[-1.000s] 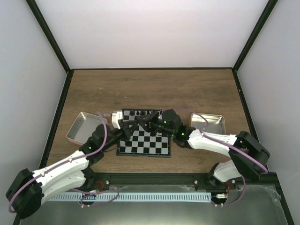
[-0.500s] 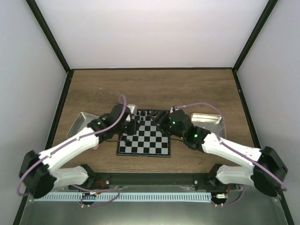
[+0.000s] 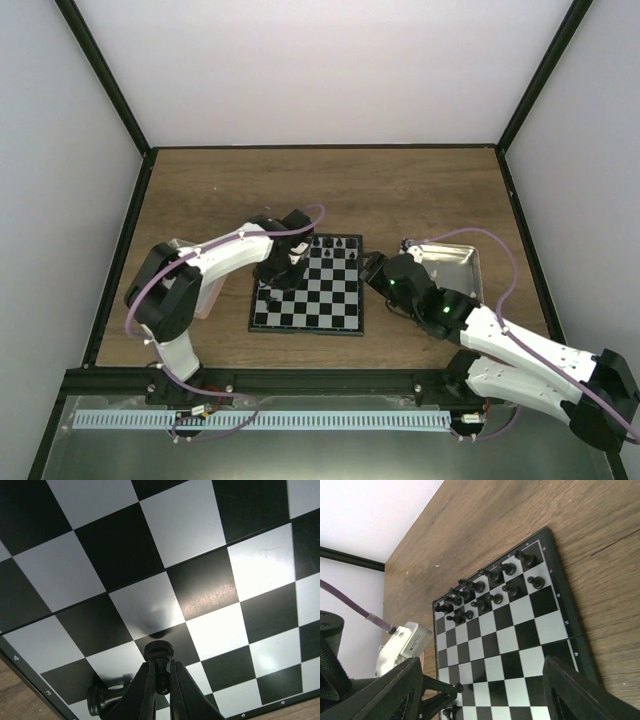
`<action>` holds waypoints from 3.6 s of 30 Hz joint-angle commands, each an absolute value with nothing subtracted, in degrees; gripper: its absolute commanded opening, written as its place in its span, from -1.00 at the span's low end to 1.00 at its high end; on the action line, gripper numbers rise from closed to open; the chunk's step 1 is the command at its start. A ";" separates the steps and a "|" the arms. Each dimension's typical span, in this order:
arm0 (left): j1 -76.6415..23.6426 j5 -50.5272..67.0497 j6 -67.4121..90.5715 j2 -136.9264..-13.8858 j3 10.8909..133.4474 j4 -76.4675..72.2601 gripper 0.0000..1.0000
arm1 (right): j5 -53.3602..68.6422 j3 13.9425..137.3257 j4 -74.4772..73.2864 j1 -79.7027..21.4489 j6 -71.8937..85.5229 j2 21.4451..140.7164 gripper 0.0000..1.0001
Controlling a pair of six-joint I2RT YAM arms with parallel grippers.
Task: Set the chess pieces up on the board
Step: Place the chess piece on the chessboard, then pick up the chess piece from the chessboard, then place the chess piece on the chessboard, then pick up the chess piece from the chessboard.
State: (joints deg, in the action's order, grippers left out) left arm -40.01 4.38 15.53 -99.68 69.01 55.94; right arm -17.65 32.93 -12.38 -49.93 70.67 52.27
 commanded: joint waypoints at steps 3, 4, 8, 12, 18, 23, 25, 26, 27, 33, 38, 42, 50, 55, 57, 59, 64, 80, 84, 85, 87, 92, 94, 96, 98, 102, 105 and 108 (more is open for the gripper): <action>-39.91 4.66 13.11 -104.17 73.19 61.17 -0.76 | -24.32 31.94 -15.44 -49.56 67.85 49.41 0.36; -39.96 4.64 13.24 -104.48 73.50 61.17 -0.69 | -24.34 31.90 -15.37 -49.56 67.59 49.40 0.36; -39.97 4.21 15.03 -103.72 73.56 59.41 -0.23 | -23.46 31.60 -14.86 -49.57 67.37 49.89 0.36; -39.99 4.41 16.98 -102.09 70.56 55.55 -0.21 | -22.69 31.39 -14.49 -49.57 67.46 50.56 0.36; -39.94 5.52 18.54 -100.85 67.58 52.73 -0.43 | -22.19 31.47 -14.38 -49.57 67.59 51.36 0.36; -39.95 4.58 18.11 -100.42 67.36 52.20 -0.82 | -21.88 31.51 -14.32 -49.57 67.94 51.91 0.36; -39.92 3.41 18.11 -100.14 67.73 51.91 -0.91 | -21.84 31.62 -14.26 -49.58 67.94 52.11 0.36; -39.98 2.32 18.25 -100.05 67.92 51.86 -0.91 | -21.78 31.64 -14.24 -49.57 67.94 52.20 0.36; -39.79 1.11 18.39 -99.90 68.31 51.90 -0.92 | -21.73 31.75 -14.33 -49.57 67.94 52.21 0.36; -34.23 -3.77 21.72 -98.66 70.20 50.37 -0.92 | -22.25 31.50 -14.59 -49.59 67.82 51.95 0.36; -28.44 -3.29 20.73 -102.09 73.65 49.86 -0.91 | -22.17 30.78 -14.11 -49.57 68.11 51.86 0.36; -25.88 -3.33 19.49 -105.55 77.24 50.06 -0.91 | -22.86 30.54 -14.67 -49.61 67.88 51.45 0.36; -24.96 -1.34 17.29 -110.54 80.23 51.42 -0.86 | -24.37 29.64 -15.16 -49.57 67.68 49.37 0.36; -24.92 -1.89 17.10 -111.18 79.72 51.35 -0.82 | -24.26 29.77 -15.20 -49.57 67.38 49.57 0.36; -24.96 -2.08 16.99 -111.20 79.72 51.33 -0.75 | -24.17 29.96 -15.20 -49.57 67.20 49.74 0.36; -24.88 -2.06 16.89 -111.32 79.88 51.39 -0.62 | -24.07 30.05 -15.06 -49.57 67.07 49.90 0.36; -24.87 -2.40 17.06 -110.15 80.88 52.06 -0.34 | -23.08 30.38 -14.39 -49.59 64.79 50.47 0.36; -24.62 -9.44 25.80 -79.91 64.12 39.18 -0.10 | 2.07 50.13 -5.56 -58.23 37.76 82.28 0.30; -23.81 -12.95 27.77 -71.57 60.60 36.62 -0.02 | 4.54 59.48 -9.11 -61.11 34.11 93.86 0.17; -23.44 -14.36 28.72 -70.01 59.81 36.46 0.00 | 4.71 61.54 -10.02 -61.67 33.08 96.06 0.15; -22.01 -18.65 31.23 -67.48 58.84 37.67 0.04 | 4.14 66.23 -12.24 -62.82 31.62 100.56 0.15; -16.83 -19.22 32.63 -61.27 55.32 37.03 0.08 | -0.73 76.34 -20.04 -64.46 30.71 109.74 0.16; -15.32 -18.31 32.29 -59.29 53.90 36.43 0.09 | -2.49 78.85 -22.25 -65.10 30.64 112.44 0.15; -14.48 -17.61 31.84 -57.96 52.95 36.10 0.10 | -3.31 81.24 -24.33 -65.48 30.27 114.60 0.13; -13.83 -16.98 31.47 -57.15 52.06 35.71 0.10 | -4.04 84.39 -27.09 -65.72 30.33 116.76 0.05; -13.19 -15.00 30.72 -56.41 50.76 34.96 0.13 | -6.29 87.28 -30.31 -66.13 30.59 118.72 -0.03; -13.02 -13.57 30.31 -55.95 50.05 34.30 0.14 | -9.14 88.32 -32.44 -66.35 31.12 119.72 -0.07; -13.01 -12.23 30.06 -55.89 49.71 33.79 0.14 | -12.20 88.68 -34.57 -66.34 32.31 120.14 -0.19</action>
